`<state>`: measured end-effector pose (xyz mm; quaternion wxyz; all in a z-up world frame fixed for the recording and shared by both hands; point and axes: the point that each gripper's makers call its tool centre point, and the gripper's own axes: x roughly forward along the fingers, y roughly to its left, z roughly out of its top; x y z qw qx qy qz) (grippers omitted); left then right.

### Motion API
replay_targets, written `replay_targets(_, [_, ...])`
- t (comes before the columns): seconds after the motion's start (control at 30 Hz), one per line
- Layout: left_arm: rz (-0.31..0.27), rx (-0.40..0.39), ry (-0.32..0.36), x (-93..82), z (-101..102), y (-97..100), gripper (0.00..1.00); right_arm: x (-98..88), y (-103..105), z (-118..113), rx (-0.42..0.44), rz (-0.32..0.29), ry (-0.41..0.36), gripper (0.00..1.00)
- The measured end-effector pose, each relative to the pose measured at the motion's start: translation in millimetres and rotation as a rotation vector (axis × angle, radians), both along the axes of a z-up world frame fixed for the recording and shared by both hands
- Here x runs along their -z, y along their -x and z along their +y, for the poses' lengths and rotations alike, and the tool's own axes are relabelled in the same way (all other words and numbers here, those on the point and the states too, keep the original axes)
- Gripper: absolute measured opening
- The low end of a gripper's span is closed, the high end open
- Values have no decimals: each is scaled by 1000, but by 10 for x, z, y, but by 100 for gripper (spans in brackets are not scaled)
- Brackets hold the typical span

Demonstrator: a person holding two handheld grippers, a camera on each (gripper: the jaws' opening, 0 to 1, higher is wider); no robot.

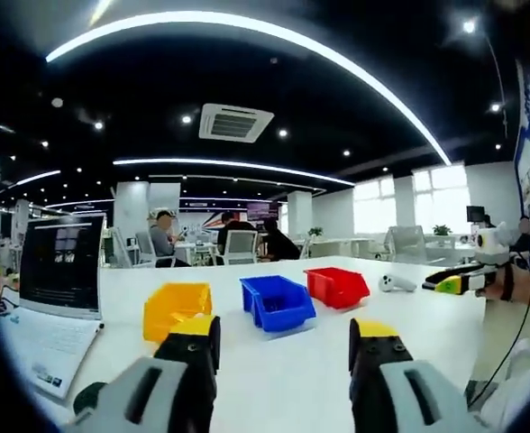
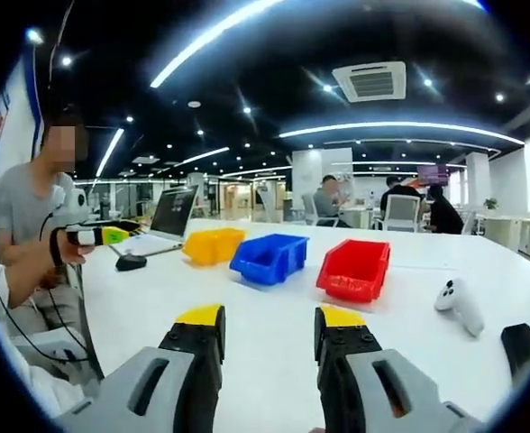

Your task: Take apart the toy blocks one by one and place each separated block into its matching bin, sorting the blocks by their type until all the connected pieces are disassembled and separated into the correct bins

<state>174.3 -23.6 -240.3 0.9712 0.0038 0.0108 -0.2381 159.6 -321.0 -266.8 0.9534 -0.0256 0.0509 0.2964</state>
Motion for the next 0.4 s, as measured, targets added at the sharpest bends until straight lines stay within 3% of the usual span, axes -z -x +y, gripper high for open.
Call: replay_targets(0.4, [-17, 26, 13, -51, -137, 80, 57, -32, 13, -10, 9, -25, 8, 41])
